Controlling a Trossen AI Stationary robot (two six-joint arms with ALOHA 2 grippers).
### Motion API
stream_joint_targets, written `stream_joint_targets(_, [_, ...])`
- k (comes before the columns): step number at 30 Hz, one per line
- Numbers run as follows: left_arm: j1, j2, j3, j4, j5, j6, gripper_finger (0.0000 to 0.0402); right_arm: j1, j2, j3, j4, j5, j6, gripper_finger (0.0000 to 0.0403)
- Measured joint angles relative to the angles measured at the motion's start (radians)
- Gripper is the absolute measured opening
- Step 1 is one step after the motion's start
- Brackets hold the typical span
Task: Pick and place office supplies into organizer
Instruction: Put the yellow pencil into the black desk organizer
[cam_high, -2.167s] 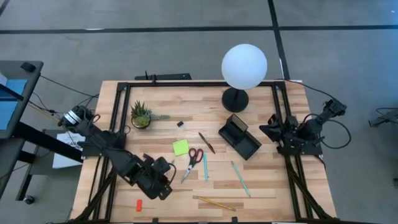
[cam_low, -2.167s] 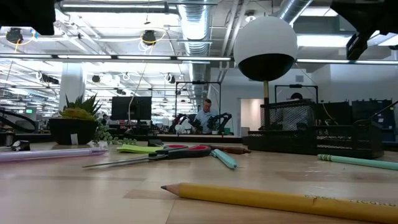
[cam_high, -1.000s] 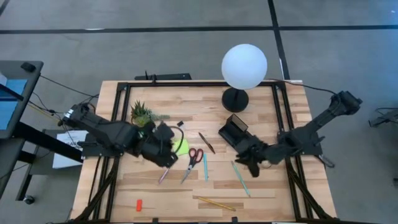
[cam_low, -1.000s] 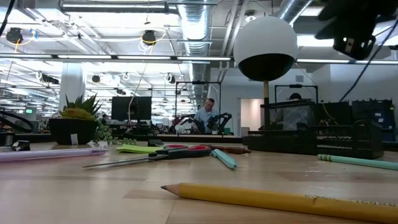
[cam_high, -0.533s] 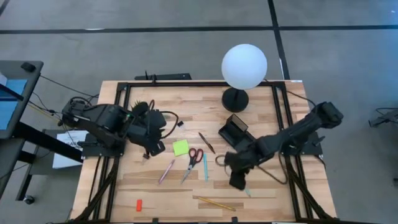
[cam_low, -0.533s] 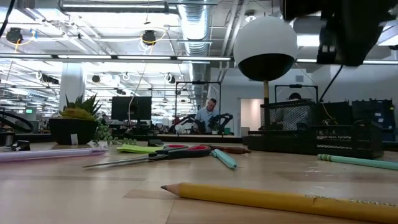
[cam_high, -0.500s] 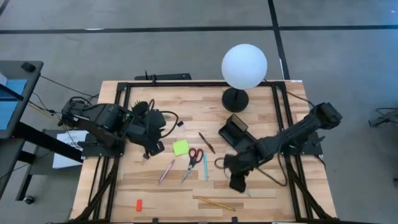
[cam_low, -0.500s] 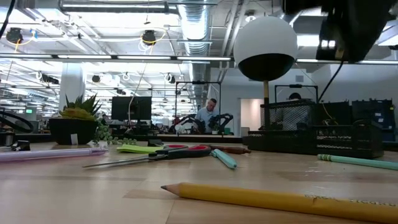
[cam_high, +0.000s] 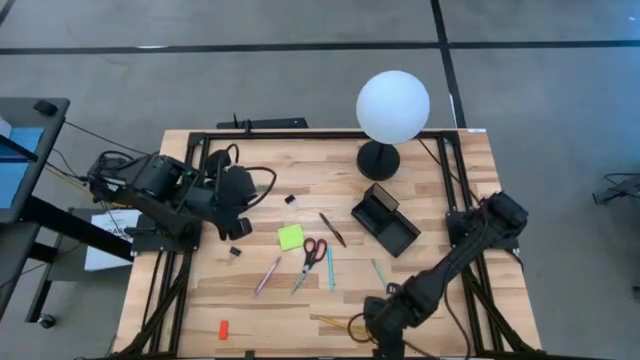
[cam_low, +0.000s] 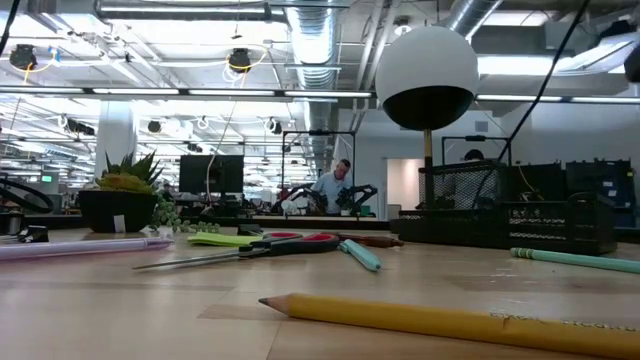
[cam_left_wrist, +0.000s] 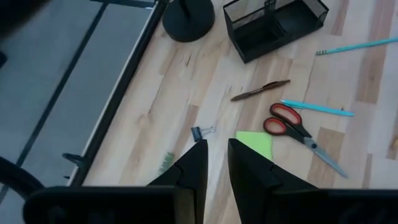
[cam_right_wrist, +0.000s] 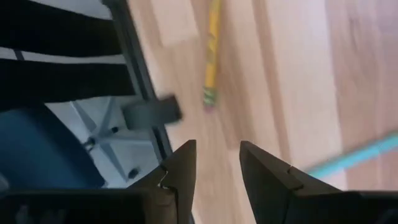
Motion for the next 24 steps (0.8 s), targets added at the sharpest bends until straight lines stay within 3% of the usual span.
stream_joint_targets(8, [0.023, -0.004, 0.000, 0.000, 0.000, 0.051, 0.0057, 0.023, 0.125, 0.134, -0.007, 0.025, -0.029, 0.0117])
stream_joint_targets(13, [0.023, -0.004, 0.000, 0.000, 0.000, 0.074, 0.0057, 0.038, 0.213, 0.205, -0.130, 0.023, 0.012, 0.0117])
stream_joint_targets(15, [0.023, -0.004, 0.000, 0.000, 0.000, 0.075, 0.0057, 0.037, 0.231, 0.220, -0.186, 0.023, 0.038, 0.0117])
stream_joint_targets(24, [0.023, -0.004, 0.000, 0.000, 0.001, 0.076, 0.0057, 0.040, 0.239, 0.225, -0.120, 0.054, 0.050, 0.0117])
